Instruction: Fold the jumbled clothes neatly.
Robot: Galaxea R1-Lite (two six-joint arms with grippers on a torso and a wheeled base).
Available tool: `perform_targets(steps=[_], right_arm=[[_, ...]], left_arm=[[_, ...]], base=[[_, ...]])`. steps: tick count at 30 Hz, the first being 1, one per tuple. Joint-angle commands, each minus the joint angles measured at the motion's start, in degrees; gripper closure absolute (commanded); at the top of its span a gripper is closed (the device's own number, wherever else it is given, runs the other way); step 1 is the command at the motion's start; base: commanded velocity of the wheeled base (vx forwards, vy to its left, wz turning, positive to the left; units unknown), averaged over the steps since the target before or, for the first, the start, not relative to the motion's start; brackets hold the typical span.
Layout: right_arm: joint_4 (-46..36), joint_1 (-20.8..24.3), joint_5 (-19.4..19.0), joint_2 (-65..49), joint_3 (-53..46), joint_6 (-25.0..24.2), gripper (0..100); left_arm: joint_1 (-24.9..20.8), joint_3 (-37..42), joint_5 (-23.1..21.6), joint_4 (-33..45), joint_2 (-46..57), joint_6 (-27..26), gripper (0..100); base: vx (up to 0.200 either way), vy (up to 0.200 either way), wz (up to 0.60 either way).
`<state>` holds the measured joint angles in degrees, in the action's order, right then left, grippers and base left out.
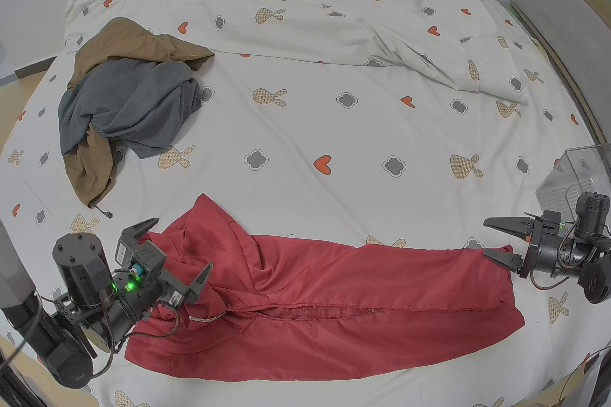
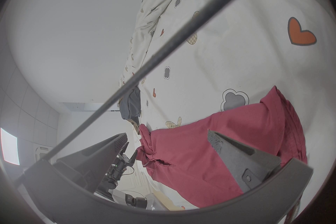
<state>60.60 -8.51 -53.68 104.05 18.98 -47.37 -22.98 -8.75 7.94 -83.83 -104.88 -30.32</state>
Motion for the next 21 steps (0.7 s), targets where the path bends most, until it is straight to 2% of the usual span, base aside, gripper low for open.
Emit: perform_targets(steps=[1, 2, 3, 5, 6, 7, 8, 9, 10, 11, 12, 13, 14, 15, 16, 17, 18, 19, 20, 21], right_arm=[[0.0, 0.2, 0.0, -0.5, 0.1, 0.0, 0], [0.0, 0.2, 0.0, -0.5, 0.1, 0.0, 0], [0.0, 0.2, -0.1, -0.6, 0.0, -0.1, 0], [0.0, 0.2, -0.1, -0.6, 0.0, -0.1, 0], [0.0, 0.2, -0.1, -0.8, -0.1, -0.1, 0], [0.0, 0.2, -0.1, -0.9, -0.1, -0.1, 0], [0.0, 0.2, -0.1, -0.9, -0.1, -0.1, 0], [0.0, 0.3, -0.1, -0.9, -0.1, -0.1, 0], [0.0, 0.3, -0.1, -0.9, -0.1, -0.1, 0], [0.0, 0.3, -0.1, -1.3, -0.1, -0.1, 0], [0.0, 0.3, -0.1, -1.5, -0.2, -0.1, 0], [0.0, 0.3, -0.1, -1.5, -0.2, -0.1, 0], [0.0, 0.3, -0.1, -1.6, -0.3, -0.1, 0], [0.0, 0.3, -0.1, -1.6, -0.3, -0.1, 0], [0.0, 0.2, -0.1, -1.6, -0.4, -0.1, 0], [0.0, 0.2, -0.1, -1.6, -0.4, -0.1, 0], [0.0, 0.2, -0.1, -1.6, -0.4, -0.1, 0], [0.0, 0.2, -0.1, -1.5, -0.5, -0.1, 0], [0.0, 0.2, -0.1, -1.5, -0.5, -0.1, 0], [0.0, 0.2, -0.1, -1.4, -0.5, -0.1, 0]], left_arm=[[0.2, -6.4, 0.1, 6.4, 9.1, 2.5, 0], [0.8, -7.8, 0.1, 8.4, 10.0, 4.0, 0], [2.2, -10.9, 0.1, 14.0, 11.7, 7.3, 0], [2.7, -12.1, 0.1, 16.2, 12.3, 8.5, 0], [4.2, -18.8, 0.0, 29.8, 15.1, 16.8, 0], [4.7, -23.8, -0.7, 40.0, 16.4, 23.1, 0], [5.0, -26.8, -1.6, 46.1, 16.7, 26.5, 0], [5.9, -31.4, -4.4, 54.9, 17.2, 30.9, 0], [5.9, -31.4, -4.4, 54.9, 17.2, 30.9, 0], [8.5, -38.2, -10.4, 66.8, 17.2, 35.9, 0], [12.1, -45.5, -19.1, 78.5, 17.2, 40.4, 0], [14.1, -49.2, -24.6, 83.7, 16.9, 42.5, 0], [17.2, -53.5, -32.5, 89.4, 16.6, 45.2, 0], [17.6, -53.9, -33.6, 90.0, 16.5, 45.5, 0], [22.5, -58.2, -46.7, 95.0, 15.7, 48.5, 0], [24.5, -59.0, -52.3, 95.8, 15.6, 49.3, 0], [24.8, -59.0, -53.2, 95.8, 15.6, 49.4, 0], [28.3, -58.7, -62.1, 95.3, 15.7, 49.7, 0], [28.3, -58.7, -62.1, 95.3, 15.7, 49.7, 0], [28.8, -57.9, -64.7, 94.5, 15.6, 49.5, 0]], base=[[0.0, 0.0, 0.0], [0.0, 0.0, 0.0], [0.0, 0.0, 0.0], [0.0, 0.0, 0.0], [0.0, 0.0, 0.0], [0.0, 0.0, 0.0], [0.0, 0.0, 0.0], [0.0, 0.0, 0.0], [0.0, 0.0, 0.0], [0.0, 0.0, 0.0], [0.0, 0.0, 0.0], [0.0, 0.0, 0.0], [0.0, 0.0, 0.0], [0.0, 0.0, 0.0], [0.0, 0.0, 0.0], [0.0, 0.0, 0.0], [0.0, 0.0, 0.0], [0.0, 0.0, 0.0], [0.0, 0.0, 0.0], [0.0, 0.0, 0.0]])
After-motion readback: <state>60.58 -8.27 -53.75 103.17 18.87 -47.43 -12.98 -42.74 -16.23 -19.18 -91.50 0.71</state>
